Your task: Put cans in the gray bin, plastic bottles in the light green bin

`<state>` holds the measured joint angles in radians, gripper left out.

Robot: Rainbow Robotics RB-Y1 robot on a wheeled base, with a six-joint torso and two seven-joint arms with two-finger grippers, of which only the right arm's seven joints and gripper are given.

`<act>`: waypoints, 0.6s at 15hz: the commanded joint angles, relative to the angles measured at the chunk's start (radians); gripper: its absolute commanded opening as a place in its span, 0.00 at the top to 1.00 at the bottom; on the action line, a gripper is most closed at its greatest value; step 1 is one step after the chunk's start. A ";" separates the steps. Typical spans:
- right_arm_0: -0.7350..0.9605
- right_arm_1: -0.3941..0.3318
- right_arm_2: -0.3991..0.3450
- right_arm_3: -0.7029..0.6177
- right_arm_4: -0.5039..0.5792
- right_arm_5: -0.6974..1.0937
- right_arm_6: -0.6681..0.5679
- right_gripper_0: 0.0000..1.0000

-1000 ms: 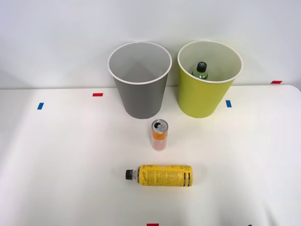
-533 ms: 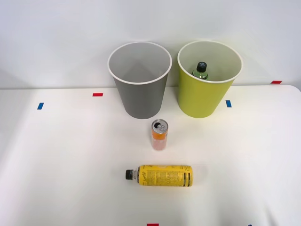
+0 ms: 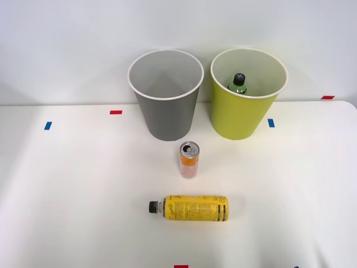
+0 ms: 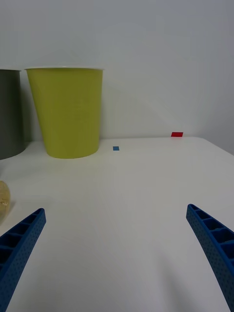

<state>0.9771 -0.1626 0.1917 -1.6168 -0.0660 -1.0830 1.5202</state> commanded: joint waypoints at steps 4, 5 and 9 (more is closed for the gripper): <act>0.000 0.000 0.000 0.000 0.000 0.000 0.000 0.00; 0.000 0.000 0.000 0.000 0.000 0.000 0.000 0.00; 0.000 0.000 0.000 0.000 0.000 0.000 0.000 0.00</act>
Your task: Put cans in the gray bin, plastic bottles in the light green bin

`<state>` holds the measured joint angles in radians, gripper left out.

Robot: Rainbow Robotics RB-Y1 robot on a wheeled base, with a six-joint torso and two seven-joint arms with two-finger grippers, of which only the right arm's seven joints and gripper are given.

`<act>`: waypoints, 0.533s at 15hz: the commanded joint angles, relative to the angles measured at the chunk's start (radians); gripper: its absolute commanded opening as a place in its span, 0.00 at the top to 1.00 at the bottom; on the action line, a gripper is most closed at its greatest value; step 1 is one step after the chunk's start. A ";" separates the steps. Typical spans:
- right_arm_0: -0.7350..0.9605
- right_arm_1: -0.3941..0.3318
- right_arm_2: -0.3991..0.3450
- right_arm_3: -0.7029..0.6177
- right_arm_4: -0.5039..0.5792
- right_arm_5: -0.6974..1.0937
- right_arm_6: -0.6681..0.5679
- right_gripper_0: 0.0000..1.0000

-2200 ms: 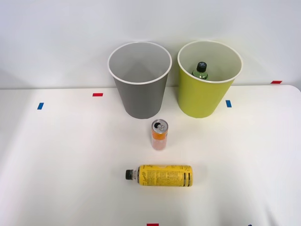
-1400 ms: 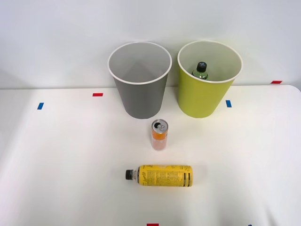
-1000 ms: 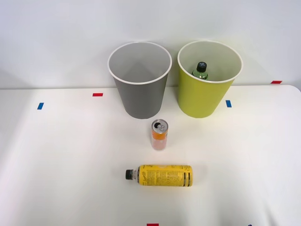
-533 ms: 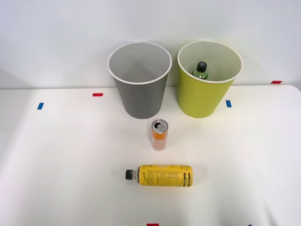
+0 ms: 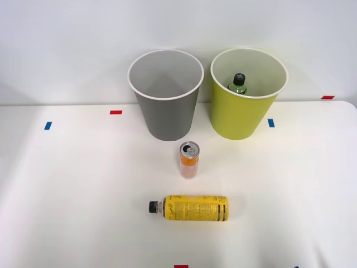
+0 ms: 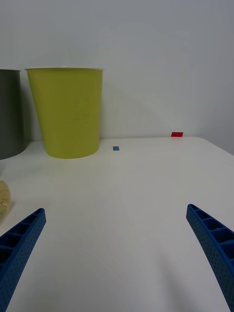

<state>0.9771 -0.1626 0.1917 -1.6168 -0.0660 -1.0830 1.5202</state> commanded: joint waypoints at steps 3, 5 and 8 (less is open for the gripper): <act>0.000 0.000 0.000 0.000 0.000 0.000 0.000 0.00; 0.000 0.000 0.000 0.000 0.000 0.000 0.000 0.00; 0.000 0.000 0.000 0.000 0.000 0.000 0.000 0.00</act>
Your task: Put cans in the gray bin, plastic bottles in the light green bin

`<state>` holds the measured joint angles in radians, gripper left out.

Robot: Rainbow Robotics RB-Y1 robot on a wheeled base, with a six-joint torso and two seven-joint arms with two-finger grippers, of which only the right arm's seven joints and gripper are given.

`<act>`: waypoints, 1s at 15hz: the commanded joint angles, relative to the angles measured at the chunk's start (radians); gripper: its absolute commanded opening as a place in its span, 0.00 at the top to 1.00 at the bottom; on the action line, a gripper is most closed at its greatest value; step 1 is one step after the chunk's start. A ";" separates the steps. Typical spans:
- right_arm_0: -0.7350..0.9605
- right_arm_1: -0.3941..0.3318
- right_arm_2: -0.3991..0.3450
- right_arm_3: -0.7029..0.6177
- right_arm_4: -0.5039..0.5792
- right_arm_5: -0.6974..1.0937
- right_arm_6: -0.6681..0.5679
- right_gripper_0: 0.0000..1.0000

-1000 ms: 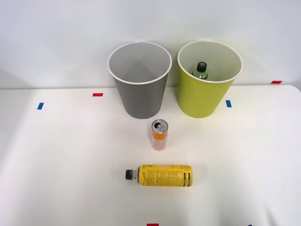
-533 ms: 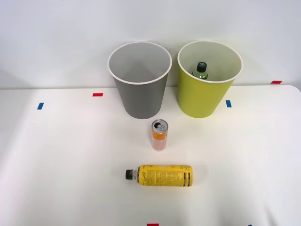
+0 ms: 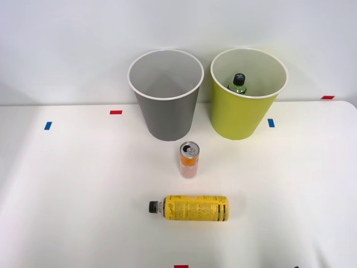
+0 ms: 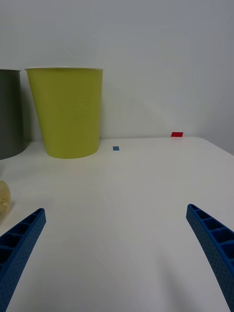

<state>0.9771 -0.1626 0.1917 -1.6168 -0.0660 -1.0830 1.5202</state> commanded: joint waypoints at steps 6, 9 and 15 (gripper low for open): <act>-0.015 -0.015 0.034 0.011 0.020 0.038 0.008 0.00; 0.000 -0.135 0.107 -0.175 0.023 0.181 0.011 0.00; -0.100 -0.439 0.184 -0.387 -0.038 0.423 0.006 0.00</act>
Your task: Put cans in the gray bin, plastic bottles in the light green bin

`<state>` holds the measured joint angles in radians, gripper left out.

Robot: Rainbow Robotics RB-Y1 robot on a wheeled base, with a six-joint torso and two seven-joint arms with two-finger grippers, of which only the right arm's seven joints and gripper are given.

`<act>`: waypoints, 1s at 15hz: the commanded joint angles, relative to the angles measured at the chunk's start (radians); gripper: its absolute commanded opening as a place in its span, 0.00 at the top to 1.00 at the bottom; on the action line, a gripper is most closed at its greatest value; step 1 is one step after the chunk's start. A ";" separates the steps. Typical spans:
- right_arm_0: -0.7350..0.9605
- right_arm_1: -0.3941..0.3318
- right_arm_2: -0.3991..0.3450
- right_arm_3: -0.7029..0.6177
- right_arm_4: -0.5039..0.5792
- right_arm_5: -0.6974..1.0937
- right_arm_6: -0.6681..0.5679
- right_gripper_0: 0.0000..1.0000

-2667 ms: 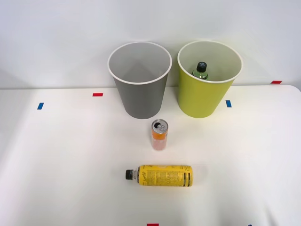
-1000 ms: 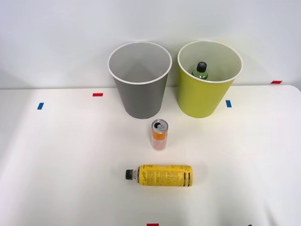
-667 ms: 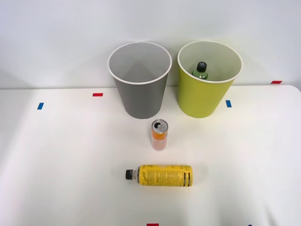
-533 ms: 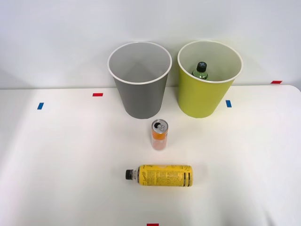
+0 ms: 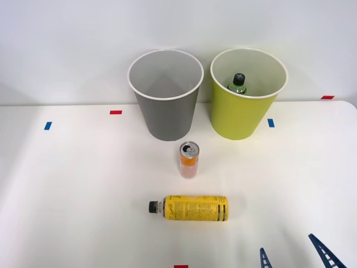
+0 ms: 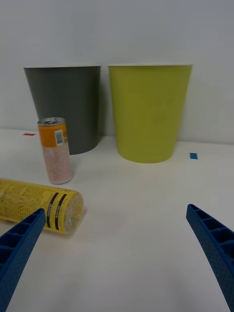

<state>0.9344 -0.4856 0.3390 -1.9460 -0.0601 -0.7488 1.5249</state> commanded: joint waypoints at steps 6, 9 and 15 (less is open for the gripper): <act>-0.238 -0.380 0.095 -0.225 -0.132 0.356 0.009 0.00; -0.324 -0.476 0.115 -0.338 -0.107 0.577 0.027 0.05; -0.540 -0.585 0.247 -0.597 0.098 1.152 0.067 0.05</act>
<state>0.4710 -1.0403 0.5291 -2.4654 -0.0782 0.2611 1.5825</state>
